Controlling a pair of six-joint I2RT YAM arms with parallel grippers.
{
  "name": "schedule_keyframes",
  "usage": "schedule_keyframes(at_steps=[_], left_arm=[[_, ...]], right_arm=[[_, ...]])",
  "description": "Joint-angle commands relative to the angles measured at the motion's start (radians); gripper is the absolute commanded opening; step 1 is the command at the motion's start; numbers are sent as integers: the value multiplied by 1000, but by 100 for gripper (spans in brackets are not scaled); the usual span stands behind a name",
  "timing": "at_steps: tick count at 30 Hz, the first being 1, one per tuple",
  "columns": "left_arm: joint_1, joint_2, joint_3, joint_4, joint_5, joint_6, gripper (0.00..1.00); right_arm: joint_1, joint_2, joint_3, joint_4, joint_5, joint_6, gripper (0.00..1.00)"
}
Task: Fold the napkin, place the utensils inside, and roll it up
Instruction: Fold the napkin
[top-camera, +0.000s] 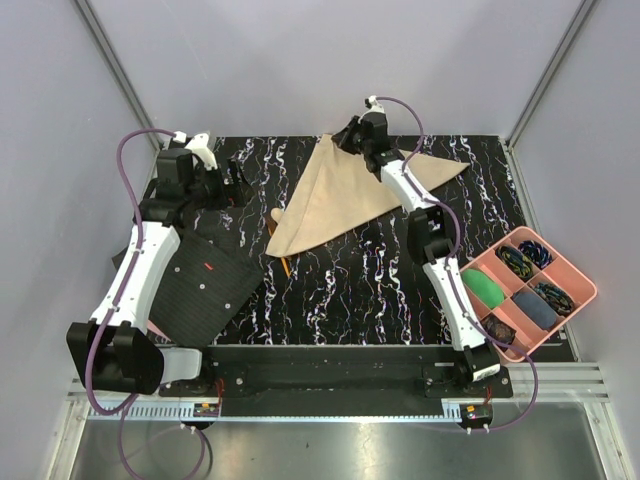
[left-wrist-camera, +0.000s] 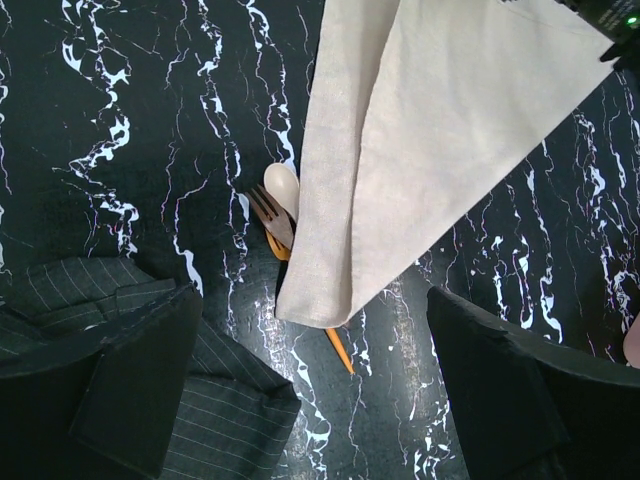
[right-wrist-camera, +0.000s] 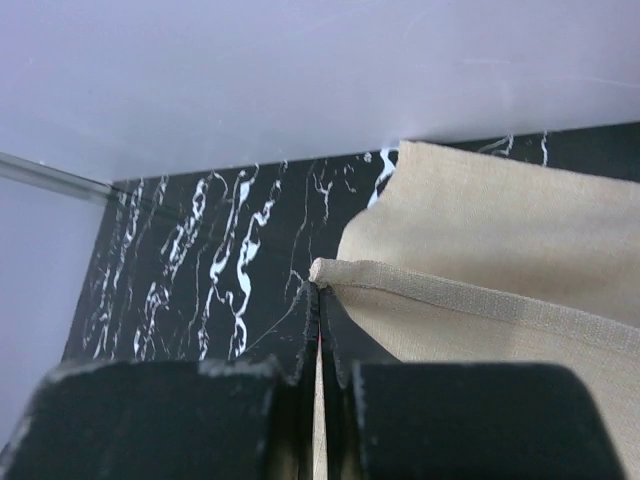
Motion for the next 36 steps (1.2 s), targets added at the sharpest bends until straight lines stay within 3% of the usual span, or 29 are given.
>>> schedule_keyframes(at_steps=[1,11,36], left_arm=[[6,2,-3,26,20,0,97],[6,8,-3,26,35,-6,97],[6,8,-3,28,55,-16,97]], right_arm=[[4,64,81,212,6,67,0],[6,149,88,475,75,131,0],[10,245,145,650,139,180,0]])
